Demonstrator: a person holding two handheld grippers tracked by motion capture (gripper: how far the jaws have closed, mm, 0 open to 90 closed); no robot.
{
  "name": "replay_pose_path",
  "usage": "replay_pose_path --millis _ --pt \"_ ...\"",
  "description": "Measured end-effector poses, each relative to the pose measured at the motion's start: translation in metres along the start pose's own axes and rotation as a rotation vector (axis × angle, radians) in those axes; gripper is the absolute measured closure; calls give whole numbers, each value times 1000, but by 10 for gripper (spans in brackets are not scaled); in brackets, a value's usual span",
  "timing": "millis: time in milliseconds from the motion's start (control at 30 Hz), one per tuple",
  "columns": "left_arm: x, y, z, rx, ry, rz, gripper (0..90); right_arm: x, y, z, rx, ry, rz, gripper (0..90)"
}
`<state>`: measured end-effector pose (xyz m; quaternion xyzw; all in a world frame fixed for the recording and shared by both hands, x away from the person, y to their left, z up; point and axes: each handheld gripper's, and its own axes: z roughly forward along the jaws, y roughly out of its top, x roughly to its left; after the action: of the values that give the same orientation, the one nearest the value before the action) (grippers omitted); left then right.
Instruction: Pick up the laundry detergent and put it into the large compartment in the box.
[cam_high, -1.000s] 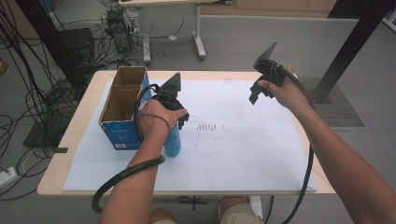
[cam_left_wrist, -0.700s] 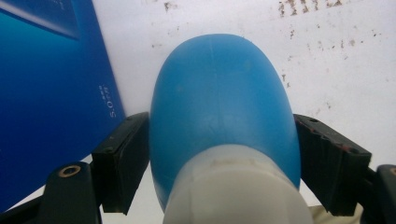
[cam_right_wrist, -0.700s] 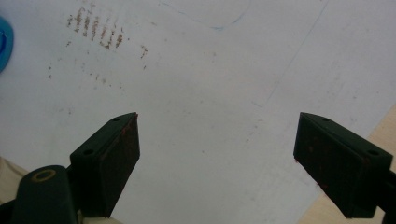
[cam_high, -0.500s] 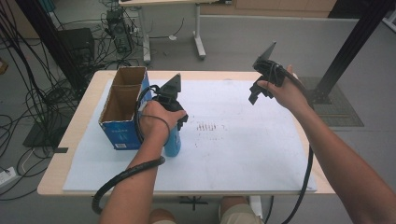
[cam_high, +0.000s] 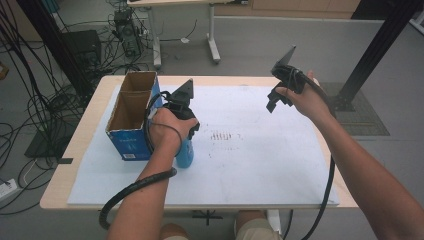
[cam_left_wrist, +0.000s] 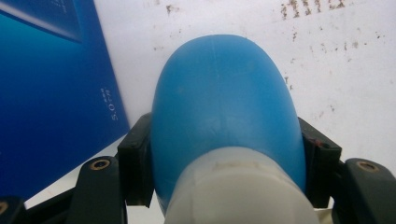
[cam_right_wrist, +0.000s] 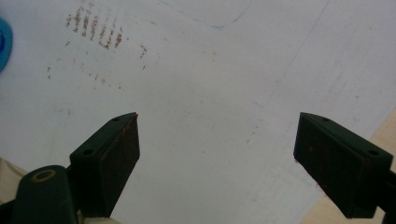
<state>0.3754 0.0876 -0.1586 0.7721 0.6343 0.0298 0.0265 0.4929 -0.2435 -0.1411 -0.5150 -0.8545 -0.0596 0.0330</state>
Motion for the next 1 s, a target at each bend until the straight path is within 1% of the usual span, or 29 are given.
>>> replay_pose_path --millis 300,433,667,1000 --pt "-1 3 0 12 6 8 366 -1 0 0 -1 2 1 143" --pt "-1 2 0 10 6 15 366 -1 0 1 1 3 1 143" --pt "-2 2 0 8 9 15 367 0 1 1 1 2 -1 143" --pt "-2 2 0 9 11 21 367 -2 0 1 3 3 6 143"
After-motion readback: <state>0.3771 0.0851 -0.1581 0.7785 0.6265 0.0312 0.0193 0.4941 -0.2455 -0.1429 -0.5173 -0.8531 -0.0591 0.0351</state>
